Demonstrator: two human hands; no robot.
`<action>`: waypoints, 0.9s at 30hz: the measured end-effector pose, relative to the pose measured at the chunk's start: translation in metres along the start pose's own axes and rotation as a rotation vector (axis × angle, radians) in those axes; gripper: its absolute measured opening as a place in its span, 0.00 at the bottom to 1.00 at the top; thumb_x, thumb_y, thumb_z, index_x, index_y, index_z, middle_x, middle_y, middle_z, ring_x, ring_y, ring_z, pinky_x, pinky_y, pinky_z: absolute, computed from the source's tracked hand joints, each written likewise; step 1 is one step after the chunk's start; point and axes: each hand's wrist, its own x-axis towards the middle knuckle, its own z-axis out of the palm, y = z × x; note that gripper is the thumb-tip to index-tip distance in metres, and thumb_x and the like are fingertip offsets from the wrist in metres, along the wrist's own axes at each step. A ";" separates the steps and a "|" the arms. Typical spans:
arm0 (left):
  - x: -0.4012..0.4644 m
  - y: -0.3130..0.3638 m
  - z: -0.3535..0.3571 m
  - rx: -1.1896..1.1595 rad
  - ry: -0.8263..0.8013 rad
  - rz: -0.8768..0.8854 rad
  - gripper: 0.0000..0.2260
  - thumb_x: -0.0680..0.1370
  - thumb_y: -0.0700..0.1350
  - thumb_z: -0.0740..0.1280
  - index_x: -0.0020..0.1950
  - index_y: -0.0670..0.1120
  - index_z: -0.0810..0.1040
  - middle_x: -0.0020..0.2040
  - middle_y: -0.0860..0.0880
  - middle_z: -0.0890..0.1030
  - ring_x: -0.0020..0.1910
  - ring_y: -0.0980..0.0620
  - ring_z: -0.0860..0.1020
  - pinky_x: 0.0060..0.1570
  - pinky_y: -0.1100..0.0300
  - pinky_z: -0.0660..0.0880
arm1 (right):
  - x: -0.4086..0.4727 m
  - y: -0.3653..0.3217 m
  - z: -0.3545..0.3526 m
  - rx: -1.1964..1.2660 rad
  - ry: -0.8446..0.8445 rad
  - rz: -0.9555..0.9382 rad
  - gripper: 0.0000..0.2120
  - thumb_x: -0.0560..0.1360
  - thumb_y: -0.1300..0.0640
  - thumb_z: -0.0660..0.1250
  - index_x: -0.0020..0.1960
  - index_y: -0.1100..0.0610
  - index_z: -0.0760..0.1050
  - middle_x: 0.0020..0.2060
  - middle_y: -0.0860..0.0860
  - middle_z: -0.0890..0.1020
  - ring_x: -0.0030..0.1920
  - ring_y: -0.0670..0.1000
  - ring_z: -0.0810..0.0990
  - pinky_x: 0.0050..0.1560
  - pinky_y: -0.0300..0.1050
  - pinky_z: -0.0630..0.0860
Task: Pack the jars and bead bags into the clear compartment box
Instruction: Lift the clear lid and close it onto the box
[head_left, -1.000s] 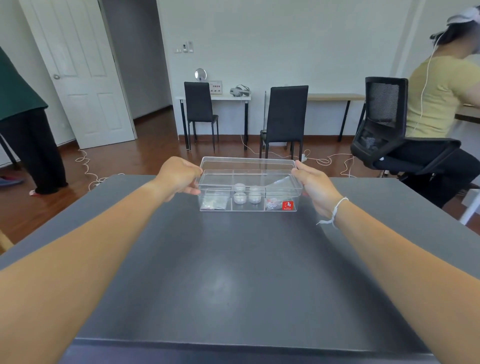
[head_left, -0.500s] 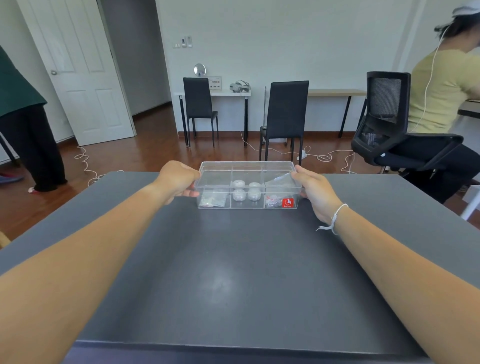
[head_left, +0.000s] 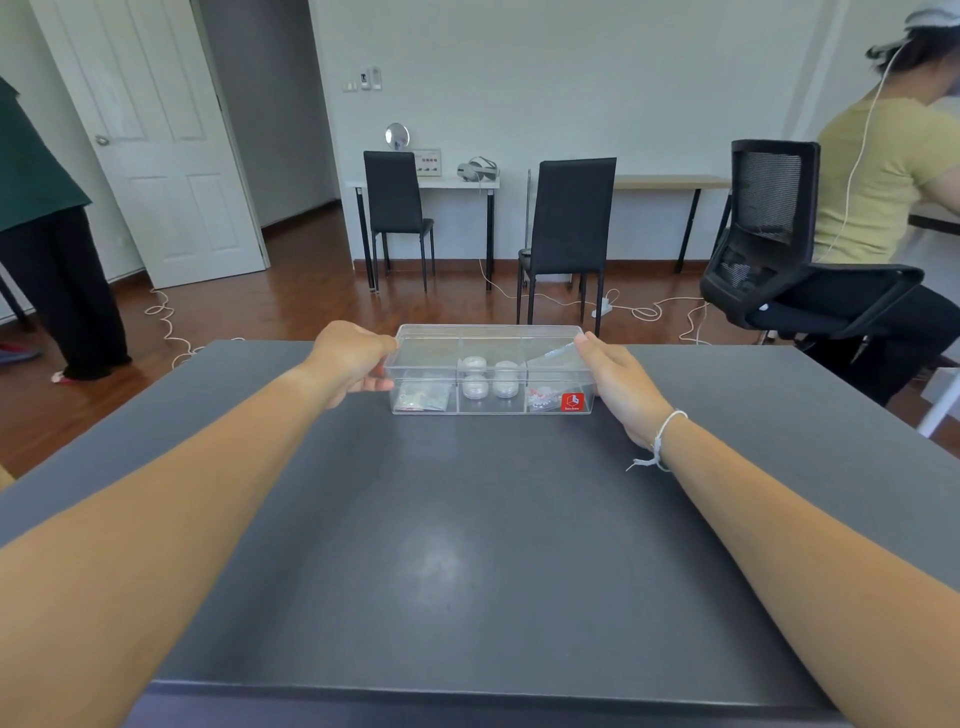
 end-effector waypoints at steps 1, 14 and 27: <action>0.000 0.000 0.000 -0.002 -0.002 -0.004 0.10 0.75 0.39 0.66 0.52 0.35 0.77 0.46 0.41 0.76 0.41 0.46 0.75 0.23 0.66 0.77 | 0.000 0.000 0.000 -0.011 -0.002 -0.007 0.27 0.78 0.43 0.53 0.71 0.58 0.63 0.73 0.47 0.61 0.71 0.49 0.63 0.74 0.51 0.58; -0.001 -0.009 0.001 -0.052 -0.017 -0.010 0.10 0.76 0.42 0.66 0.52 0.37 0.77 0.48 0.40 0.77 0.41 0.47 0.76 0.23 0.66 0.77 | -0.007 0.002 0.003 -0.088 0.047 -0.061 0.23 0.79 0.45 0.53 0.64 0.59 0.72 0.65 0.53 0.74 0.60 0.50 0.74 0.51 0.37 0.65; -0.019 -0.036 0.005 -0.223 -0.042 0.136 0.10 0.78 0.50 0.62 0.46 0.47 0.80 0.46 0.49 0.82 0.43 0.53 0.79 0.33 0.64 0.80 | -0.015 0.004 0.000 -0.055 0.113 -0.013 0.25 0.76 0.42 0.57 0.70 0.52 0.65 0.69 0.49 0.70 0.66 0.51 0.70 0.66 0.46 0.68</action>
